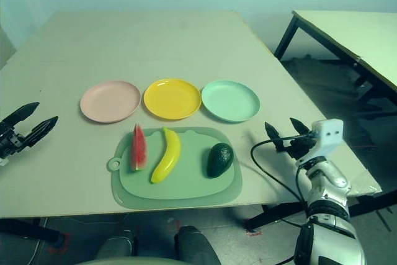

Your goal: Place the fruits into color-matched plates.

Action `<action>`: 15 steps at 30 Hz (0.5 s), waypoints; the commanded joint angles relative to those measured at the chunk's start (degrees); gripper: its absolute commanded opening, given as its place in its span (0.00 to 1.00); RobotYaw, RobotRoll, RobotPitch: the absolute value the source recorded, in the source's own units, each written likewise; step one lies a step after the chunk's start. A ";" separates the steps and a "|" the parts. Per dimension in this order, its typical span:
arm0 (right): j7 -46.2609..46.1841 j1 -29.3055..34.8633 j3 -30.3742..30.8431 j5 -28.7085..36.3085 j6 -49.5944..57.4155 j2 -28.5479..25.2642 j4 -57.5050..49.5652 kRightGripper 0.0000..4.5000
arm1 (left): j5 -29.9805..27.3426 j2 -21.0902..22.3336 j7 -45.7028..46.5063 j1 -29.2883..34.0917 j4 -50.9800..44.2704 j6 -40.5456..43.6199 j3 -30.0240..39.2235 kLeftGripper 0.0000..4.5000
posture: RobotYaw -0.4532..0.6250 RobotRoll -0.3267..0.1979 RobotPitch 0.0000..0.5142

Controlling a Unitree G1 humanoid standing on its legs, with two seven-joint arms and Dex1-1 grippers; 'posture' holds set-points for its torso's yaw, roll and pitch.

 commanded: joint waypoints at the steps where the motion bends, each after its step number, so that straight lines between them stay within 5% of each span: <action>1: -0.57 -0.77 6.19 -7.10 6.83 -5.47 -0.38 0.99 | -0.58 -0.27 -6.80 -1.40 -2.88 1.63 -4.35 1.00 | 0.31 0.62 0.02; 4: 0.88 -2.12 12.65 -14.36 4.03 -10.53 -2.39 0.99 | 0.77 0.37 -11.51 -1.77 -4.61 1.00 -7.48 1.00 | 0.28 0.62 0.00; 9: 16.52 -8.49 23.75 -22.10 -1.16 -19.37 -10.87 0.99 | 1.71 5.06 -14.24 -2.91 -5.93 -1.16 -12.89 1.00 | 0.28 0.62 0.00; 15: 26.09 -22.17 32.91 -27.30 -6.74 -18.63 -22.28 0.99 | 2.04 11.30 -14.24 -1.77 -8.90 -1.92 -17.62 1.00 | 0.29 0.62 0.00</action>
